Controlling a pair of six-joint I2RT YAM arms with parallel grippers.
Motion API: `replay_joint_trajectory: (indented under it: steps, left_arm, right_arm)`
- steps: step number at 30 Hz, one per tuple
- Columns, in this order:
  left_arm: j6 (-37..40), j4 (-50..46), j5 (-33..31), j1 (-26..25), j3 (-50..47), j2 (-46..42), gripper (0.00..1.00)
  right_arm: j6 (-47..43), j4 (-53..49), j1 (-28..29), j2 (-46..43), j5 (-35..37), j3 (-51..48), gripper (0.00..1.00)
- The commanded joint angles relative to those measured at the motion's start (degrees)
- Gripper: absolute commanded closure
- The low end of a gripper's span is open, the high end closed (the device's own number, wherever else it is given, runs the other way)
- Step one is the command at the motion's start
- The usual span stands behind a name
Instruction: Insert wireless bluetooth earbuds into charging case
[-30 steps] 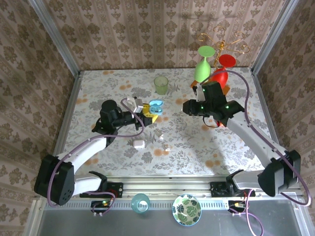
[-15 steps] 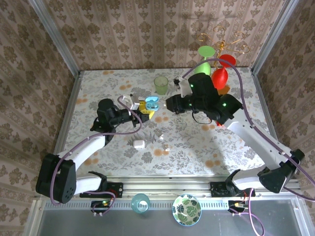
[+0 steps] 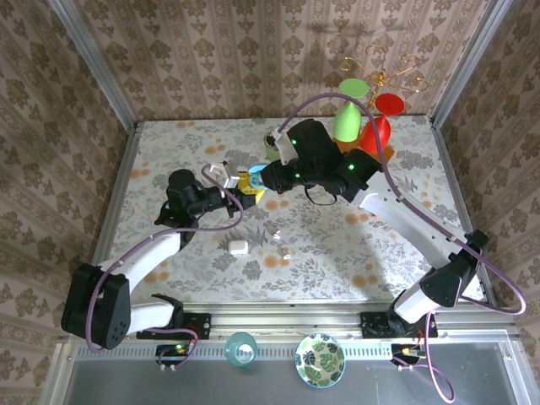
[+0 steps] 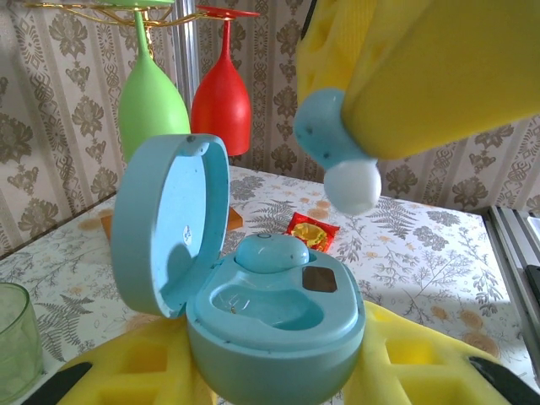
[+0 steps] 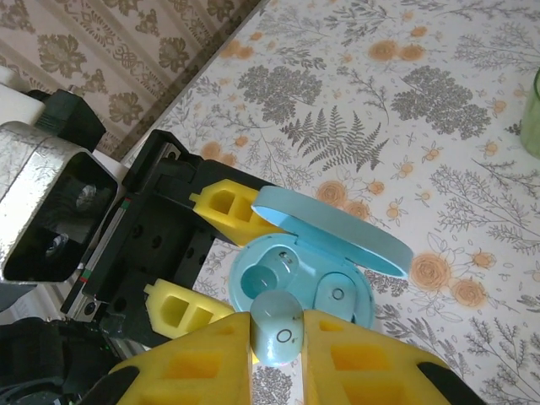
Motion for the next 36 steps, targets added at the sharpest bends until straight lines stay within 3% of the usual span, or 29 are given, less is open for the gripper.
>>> replay_joint_trajectory:
  steps: [1, 36]
  left_arm:
    - [0.2, 3.1, 0.1, 0.0, -0.5, -1.2, 0.75]
    - [0.0, 3.9, -0.3, 0.0, -0.8, 0.0, 0.75]
  right_arm:
    - [-1.7, -1.9, 0.7, 1.5, 1.8, 2.5, 0.81]
    - [-2.7, -1.4, 2.2, 5.3, 0.5, 3.7, 0.83]
